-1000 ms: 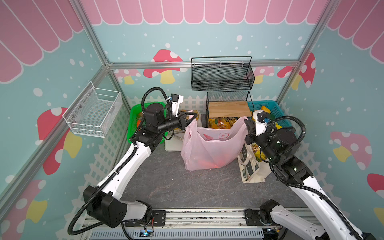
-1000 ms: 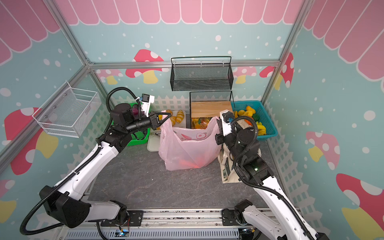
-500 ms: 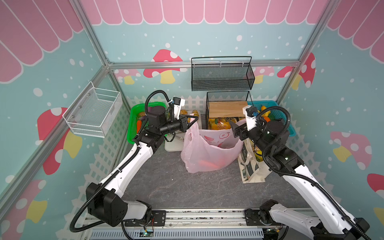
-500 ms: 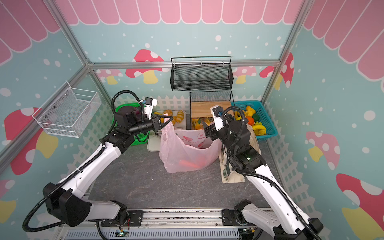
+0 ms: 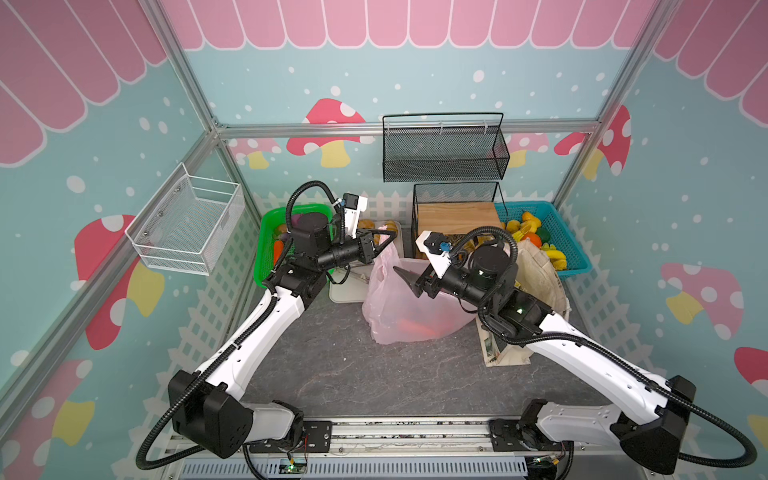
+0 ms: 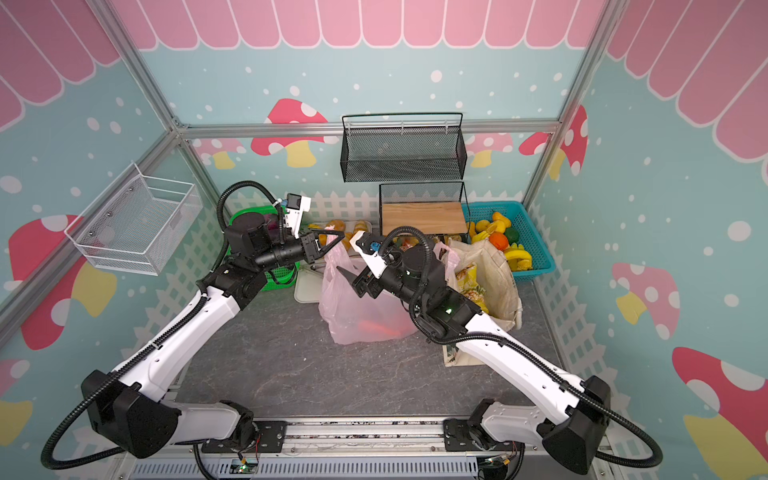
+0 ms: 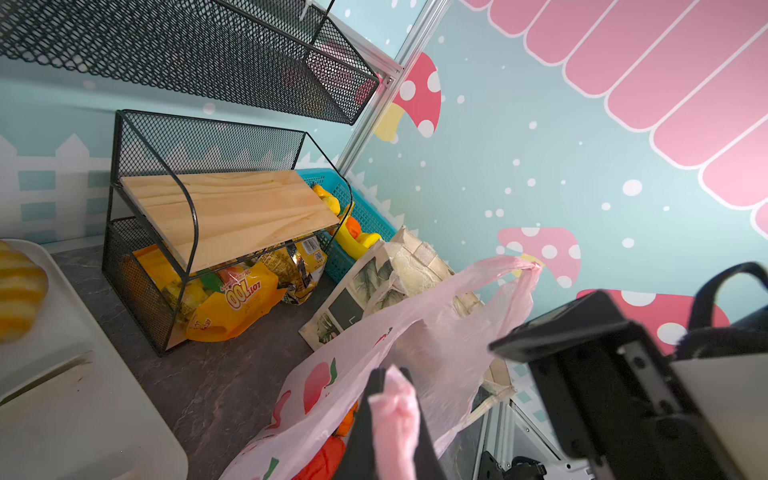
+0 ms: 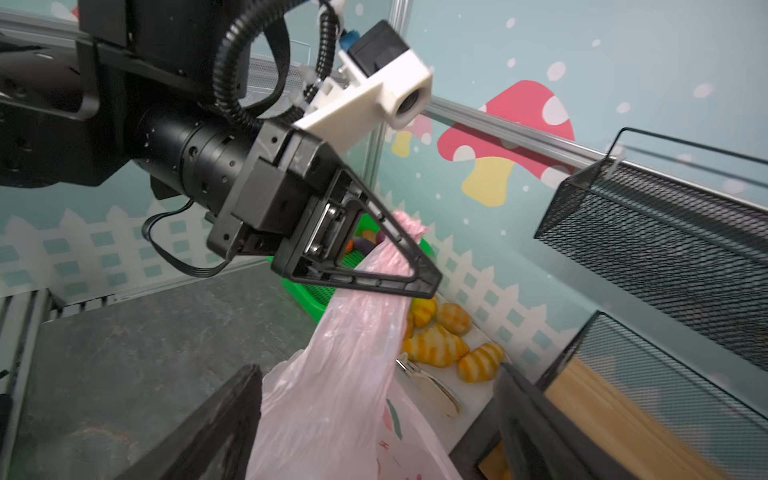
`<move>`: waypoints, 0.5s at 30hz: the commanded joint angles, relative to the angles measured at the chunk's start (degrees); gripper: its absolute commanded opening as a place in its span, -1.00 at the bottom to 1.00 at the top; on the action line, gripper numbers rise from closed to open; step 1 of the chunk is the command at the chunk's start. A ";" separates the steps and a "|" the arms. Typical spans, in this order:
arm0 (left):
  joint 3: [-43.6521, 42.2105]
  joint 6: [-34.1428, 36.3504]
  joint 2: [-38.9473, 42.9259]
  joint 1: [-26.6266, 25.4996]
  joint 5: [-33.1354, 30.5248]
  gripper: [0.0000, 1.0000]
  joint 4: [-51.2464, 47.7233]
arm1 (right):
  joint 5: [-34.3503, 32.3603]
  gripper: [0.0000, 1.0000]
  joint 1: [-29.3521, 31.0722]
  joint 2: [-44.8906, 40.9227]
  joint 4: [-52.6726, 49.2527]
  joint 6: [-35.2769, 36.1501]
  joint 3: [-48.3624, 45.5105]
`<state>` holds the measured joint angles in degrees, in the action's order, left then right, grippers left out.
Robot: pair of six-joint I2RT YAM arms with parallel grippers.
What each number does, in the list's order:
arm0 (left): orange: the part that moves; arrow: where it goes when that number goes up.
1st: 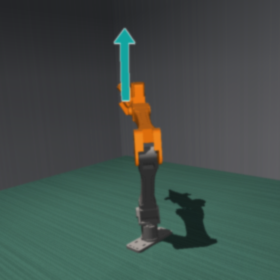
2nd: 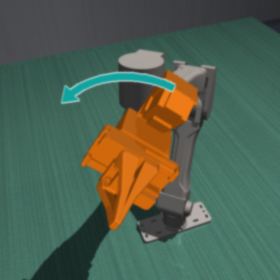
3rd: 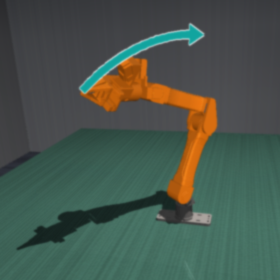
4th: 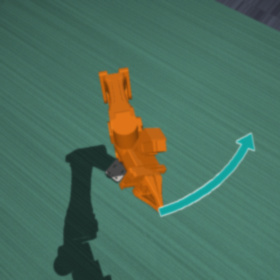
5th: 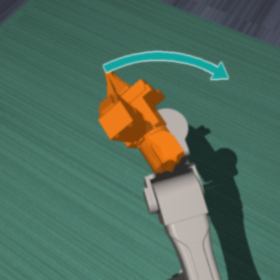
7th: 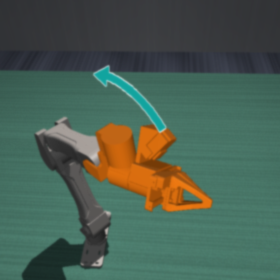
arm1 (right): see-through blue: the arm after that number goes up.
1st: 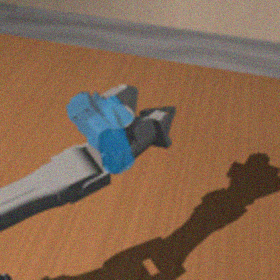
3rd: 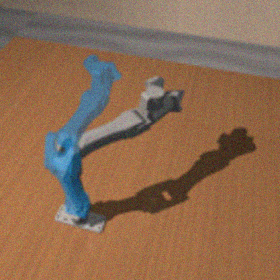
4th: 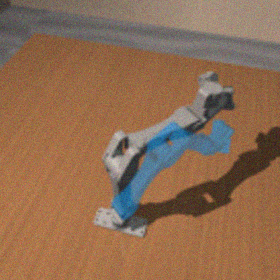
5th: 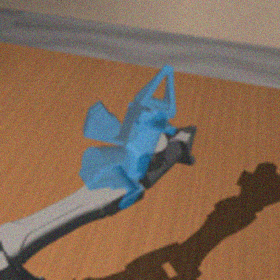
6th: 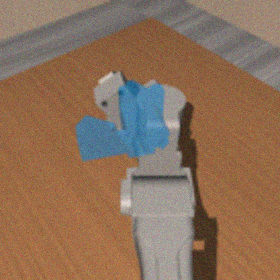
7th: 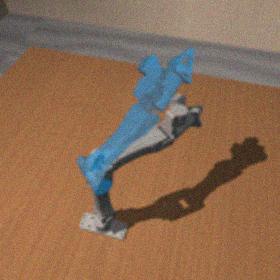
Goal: Place the mixed food into the grocery bags and tie them
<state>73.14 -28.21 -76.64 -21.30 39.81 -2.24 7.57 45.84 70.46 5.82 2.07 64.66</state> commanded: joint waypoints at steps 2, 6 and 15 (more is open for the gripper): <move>-1.15 -2.10 3.06 -1.41 -1.08 -1.00 1.56 | 6.45 0.79 0.12 1.40 16.03 -5.68 -6.33; -1.47 -2.73 4.18 -1.92 -1.93 -1.00 1.38 | 6.93 0.81 0.12 3.84 24.14 -8.79 -9.25; -1.59 -3.55 3.70 -5.24 -2.31 -1.00 1.38 | 8.45 0.82 0.12 7.36 37.01 -11.55 -13.46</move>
<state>71.90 -30.24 -72.93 -26.22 38.00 -1.85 14.90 45.80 76.51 35.16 -8.01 52.07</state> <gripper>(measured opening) 0.047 0.910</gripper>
